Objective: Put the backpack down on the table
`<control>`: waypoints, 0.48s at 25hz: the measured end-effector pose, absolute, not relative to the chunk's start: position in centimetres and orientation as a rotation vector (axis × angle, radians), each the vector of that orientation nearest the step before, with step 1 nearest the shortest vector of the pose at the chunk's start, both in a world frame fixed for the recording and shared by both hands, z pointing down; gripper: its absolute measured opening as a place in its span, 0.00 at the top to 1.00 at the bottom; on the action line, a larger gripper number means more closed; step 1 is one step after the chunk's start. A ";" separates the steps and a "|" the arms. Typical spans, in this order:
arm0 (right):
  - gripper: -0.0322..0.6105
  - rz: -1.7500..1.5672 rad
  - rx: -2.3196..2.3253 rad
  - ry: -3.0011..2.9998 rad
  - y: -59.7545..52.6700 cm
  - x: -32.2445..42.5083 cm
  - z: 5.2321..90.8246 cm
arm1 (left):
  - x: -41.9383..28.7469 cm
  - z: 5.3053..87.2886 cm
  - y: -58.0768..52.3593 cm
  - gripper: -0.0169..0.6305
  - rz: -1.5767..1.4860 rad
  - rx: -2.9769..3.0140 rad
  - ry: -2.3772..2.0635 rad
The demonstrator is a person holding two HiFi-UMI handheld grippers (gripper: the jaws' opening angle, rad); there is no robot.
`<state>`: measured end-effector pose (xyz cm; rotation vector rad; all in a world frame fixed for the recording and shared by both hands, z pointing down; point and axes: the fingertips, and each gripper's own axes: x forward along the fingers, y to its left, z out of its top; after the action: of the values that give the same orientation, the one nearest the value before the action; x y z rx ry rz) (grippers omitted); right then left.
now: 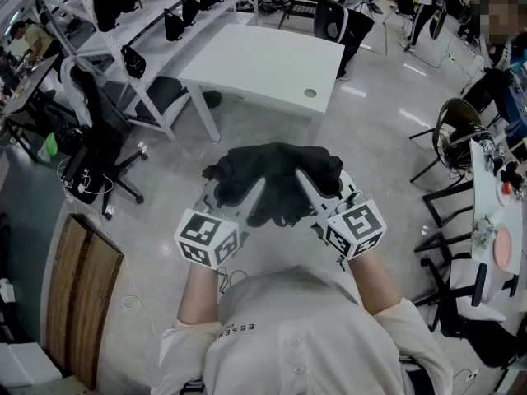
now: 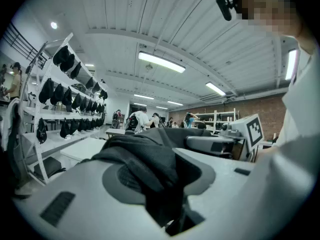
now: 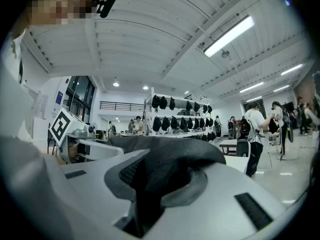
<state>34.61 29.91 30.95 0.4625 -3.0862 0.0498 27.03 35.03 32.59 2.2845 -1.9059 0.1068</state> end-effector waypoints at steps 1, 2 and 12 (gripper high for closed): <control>0.81 0.049 0.463 -3.086 29.9 34.6 31.0 | 27.0 32.6 35.0 0.73 0.108 2.285 -1.907; 0.81 0.048 0.464 -3.085 29.9 34.6 31.0 | 27.1 32.6 35.0 0.73 0.110 2.284 -1.908; 0.81 0.038 0.485 -3.068 29.9 34.0 31.3 | 26.4 33.1 34.9 0.73 0.104 2.281 -1.890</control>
<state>34.01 29.94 31.26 0.4853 -3.0684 0.0378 26.41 34.94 33.05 2.2814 -1.8898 0.1044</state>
